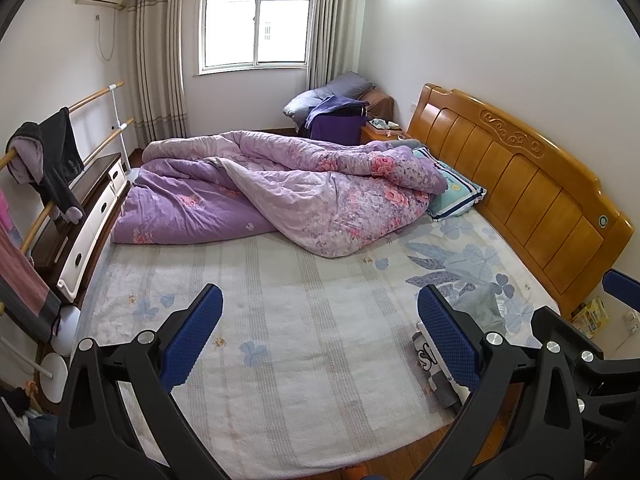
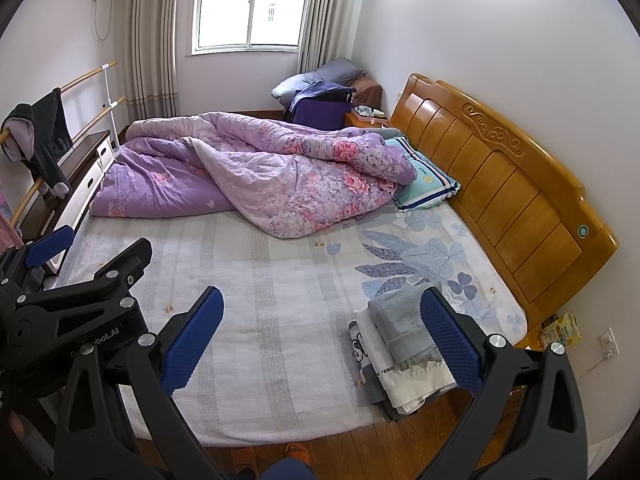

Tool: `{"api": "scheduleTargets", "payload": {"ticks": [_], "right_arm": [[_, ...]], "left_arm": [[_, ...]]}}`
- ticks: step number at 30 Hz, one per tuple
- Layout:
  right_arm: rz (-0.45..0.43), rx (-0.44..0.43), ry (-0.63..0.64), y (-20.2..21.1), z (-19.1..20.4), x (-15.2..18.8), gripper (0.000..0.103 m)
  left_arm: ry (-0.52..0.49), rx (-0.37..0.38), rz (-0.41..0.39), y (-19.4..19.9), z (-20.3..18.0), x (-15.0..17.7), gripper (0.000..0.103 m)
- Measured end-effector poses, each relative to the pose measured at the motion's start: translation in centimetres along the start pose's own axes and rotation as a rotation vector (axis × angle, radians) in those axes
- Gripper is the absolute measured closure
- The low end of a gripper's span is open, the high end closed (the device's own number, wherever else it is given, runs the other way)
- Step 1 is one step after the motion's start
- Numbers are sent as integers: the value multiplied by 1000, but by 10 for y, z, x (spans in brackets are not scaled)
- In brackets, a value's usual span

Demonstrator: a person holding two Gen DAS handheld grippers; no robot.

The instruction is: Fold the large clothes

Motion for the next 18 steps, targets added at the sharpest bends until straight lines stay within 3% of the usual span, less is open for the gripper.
{"api": "scheduleTargets", "payload": {"ticks": [18], "right_arm": [[7,-5,8,-11,-5,-6,8]], "left_arm": [[-17,-3,-15,-6,5,-6,5]]}}
Point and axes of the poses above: each gripper's, at about its wrist camera, not at the fingertips, and y roughly against the way its jaws point, z to its left, x to its underside, the point moved 5 cm from there along -y, roughly the way its jaws point, and after that the axes turned 2 degrees about -z, right-handed, at the moved point
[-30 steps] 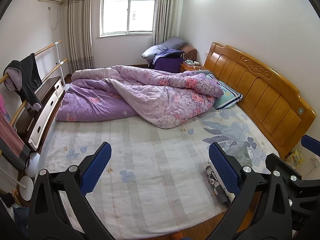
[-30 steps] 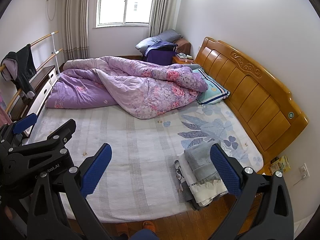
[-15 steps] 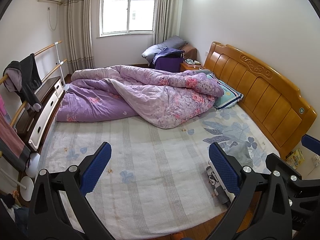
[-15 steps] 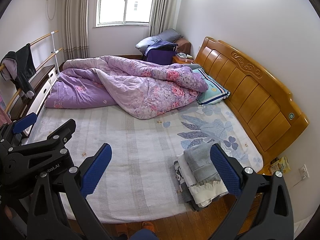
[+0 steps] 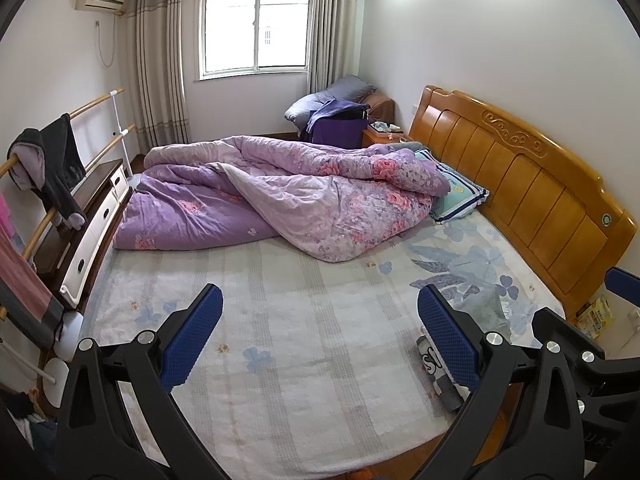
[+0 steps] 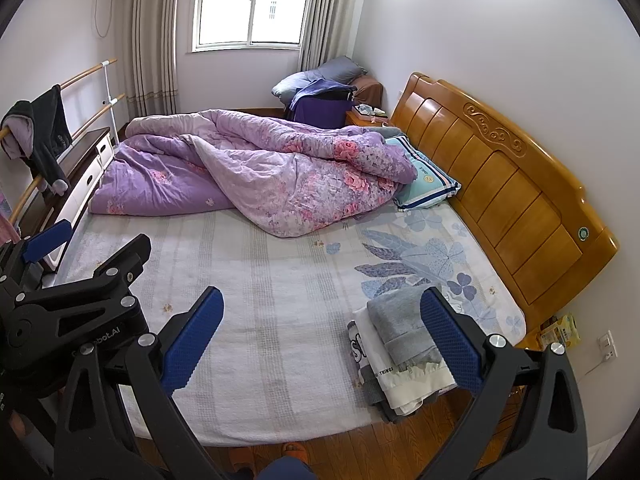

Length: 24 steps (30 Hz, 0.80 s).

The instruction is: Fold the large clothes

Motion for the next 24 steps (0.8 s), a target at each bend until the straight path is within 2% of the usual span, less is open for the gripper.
{"api": "scheduleTargets", "payload": {"ticks": [24], "right_arm": [[4,-1,3,-6,0,-4,8]], "left_arm": [[-2,2,1,-2,2,-3,5]]}}
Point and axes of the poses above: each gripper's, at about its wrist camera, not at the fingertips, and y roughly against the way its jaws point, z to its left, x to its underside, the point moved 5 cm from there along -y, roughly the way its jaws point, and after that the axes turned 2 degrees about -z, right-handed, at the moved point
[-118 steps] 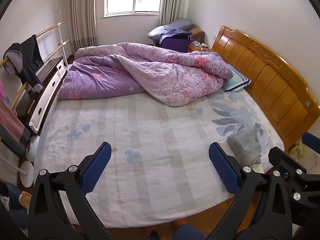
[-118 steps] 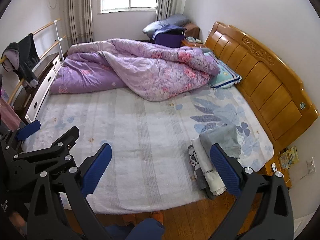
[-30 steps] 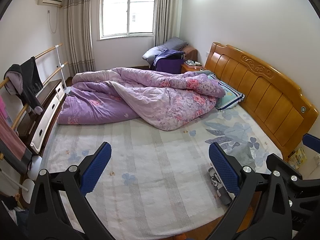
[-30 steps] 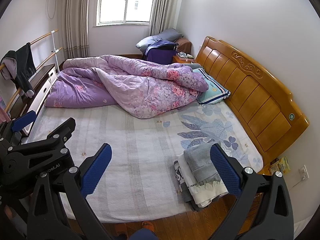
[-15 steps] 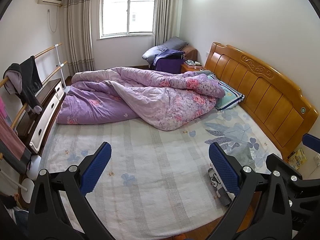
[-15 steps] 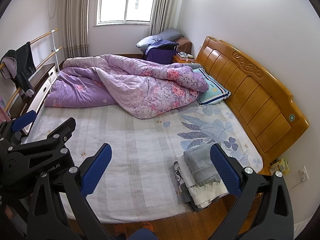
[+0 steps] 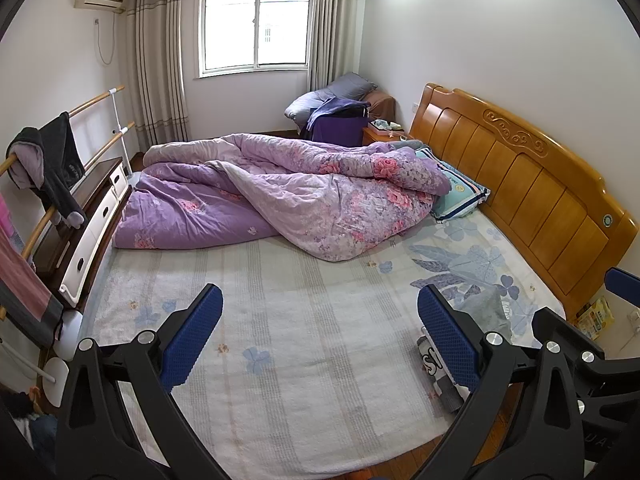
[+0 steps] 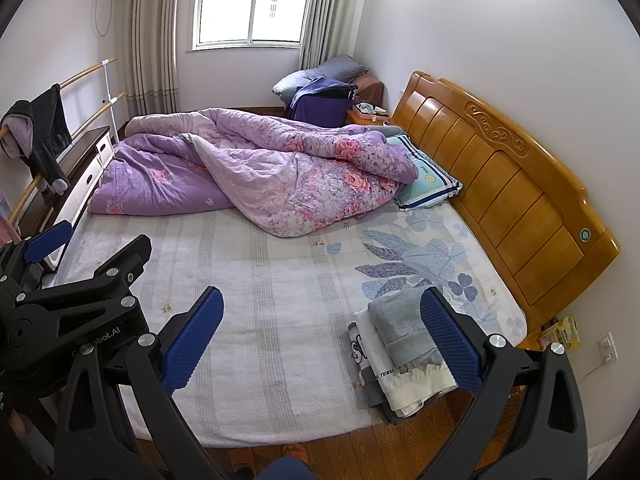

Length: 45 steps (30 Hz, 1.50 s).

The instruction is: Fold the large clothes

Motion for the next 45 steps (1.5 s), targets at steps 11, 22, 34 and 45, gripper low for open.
{"api": "scheduleTargets", "payload": {"ticks": [11,22,34,45], "right_arm": [[-1,-2,4,-4,1,-1,8],[-1,-3,6,-6,1,-2,8],[6,1,12,-11,4,-2,8],[28,0,14,-21,6,-3,8]], "left_arm": [[0,2,4,-1,1,-2,5],[-3,1,1,-2,1,-2,5],[-5,4,8,-7,5,-4,5],[5,30,45,-28,22,1,5]]}}
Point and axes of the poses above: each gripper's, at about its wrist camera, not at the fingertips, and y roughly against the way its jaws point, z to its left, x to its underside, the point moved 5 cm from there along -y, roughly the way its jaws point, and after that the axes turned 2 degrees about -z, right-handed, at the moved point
